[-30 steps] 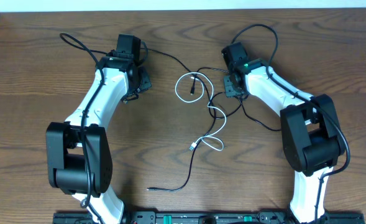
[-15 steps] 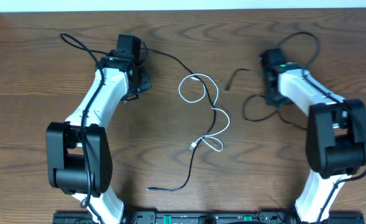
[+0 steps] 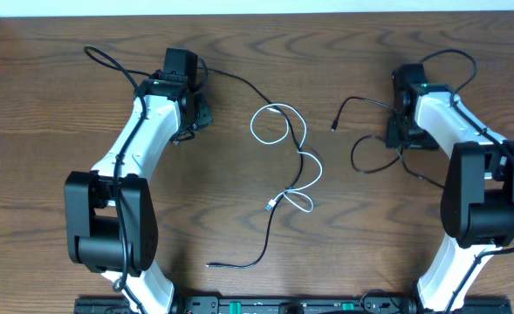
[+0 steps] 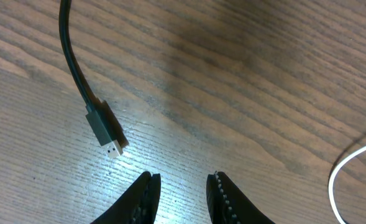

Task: Untangle cables

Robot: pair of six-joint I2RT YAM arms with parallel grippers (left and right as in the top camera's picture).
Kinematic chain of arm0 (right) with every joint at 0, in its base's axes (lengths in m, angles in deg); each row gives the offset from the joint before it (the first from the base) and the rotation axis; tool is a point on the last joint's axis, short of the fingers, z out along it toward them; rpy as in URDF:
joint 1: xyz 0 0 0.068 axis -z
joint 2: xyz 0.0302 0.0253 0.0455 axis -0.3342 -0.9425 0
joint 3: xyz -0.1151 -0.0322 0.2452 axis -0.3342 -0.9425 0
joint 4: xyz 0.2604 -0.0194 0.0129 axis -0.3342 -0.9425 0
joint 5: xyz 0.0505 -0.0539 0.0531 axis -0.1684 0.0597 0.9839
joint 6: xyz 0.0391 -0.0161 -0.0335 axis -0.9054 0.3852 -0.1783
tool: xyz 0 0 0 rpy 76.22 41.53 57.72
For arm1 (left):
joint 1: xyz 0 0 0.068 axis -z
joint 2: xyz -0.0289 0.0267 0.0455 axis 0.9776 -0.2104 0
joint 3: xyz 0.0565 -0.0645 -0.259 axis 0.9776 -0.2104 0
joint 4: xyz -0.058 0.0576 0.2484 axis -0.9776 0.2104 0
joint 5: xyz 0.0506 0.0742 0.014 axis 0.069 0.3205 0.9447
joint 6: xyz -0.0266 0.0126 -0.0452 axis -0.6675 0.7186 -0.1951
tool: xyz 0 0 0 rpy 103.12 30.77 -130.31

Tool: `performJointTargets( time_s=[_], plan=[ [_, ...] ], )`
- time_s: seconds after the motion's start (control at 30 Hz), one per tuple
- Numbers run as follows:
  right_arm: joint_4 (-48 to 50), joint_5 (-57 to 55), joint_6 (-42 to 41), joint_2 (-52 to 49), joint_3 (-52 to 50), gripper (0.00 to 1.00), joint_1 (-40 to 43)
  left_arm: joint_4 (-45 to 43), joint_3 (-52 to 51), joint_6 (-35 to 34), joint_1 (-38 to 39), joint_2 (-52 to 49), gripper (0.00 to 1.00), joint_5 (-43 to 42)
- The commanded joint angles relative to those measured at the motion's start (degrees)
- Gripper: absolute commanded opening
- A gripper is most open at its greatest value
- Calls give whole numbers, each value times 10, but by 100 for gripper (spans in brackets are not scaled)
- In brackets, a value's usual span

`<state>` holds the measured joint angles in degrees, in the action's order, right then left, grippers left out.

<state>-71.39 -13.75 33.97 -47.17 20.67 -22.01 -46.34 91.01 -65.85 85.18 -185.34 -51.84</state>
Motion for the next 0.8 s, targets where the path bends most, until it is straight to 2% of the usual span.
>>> performJointTargets(
  time_s=[0.0, 0.07, 0.17, 0.27, 0.3, 0.33, 0.43, 0.53, 0.67, 0.7, 0.77],
  plan=[
    [-44, 85, 14, 32, 56, 66, -3, 2, -3, -3, 0, -9, 30, 3],
    [-67, 130, 24, 52, 62, 65, -4, 2, -3, -3, 0, -9, 30, 3],
    [-106, 165, 23, 61, 62, 58, -4, 2, -3, -3, 0, -9, 30, 3],
    [-140, 172, -21, 58, 48, 45, -5, 2, -3, -3, 0, -9, 30, 3],
    [-142, 172, -34, 58, 37, 44, -6, 2, -3, -3, 0, -9, 30, 3],
    [-141, 171, -43, 58, 25, 45, -6, 2, -3, -3, 0, -9, 30, 3],
    [-123, 123, -93, 58, -23, 62, -6, 2, -3, -3, 0, -9, 30, 3],
    [-102, 89, -129, 58, -61, 64, -5, 2, -3, -3, 0, -9, 30, 3],
    [-16, 80, -144, 58, -118, 64, -6, 1, -3, -3, 0, -9, 30, -16],
    [18, 70, -144, 58, -132, 61, -5, 1, -3, -3, 0, -9, 30, -27],
    [87, 35, -156, 58, -157, 41, 2, 1, -3, -3, 0, -9, 30, -31]
  ],
)
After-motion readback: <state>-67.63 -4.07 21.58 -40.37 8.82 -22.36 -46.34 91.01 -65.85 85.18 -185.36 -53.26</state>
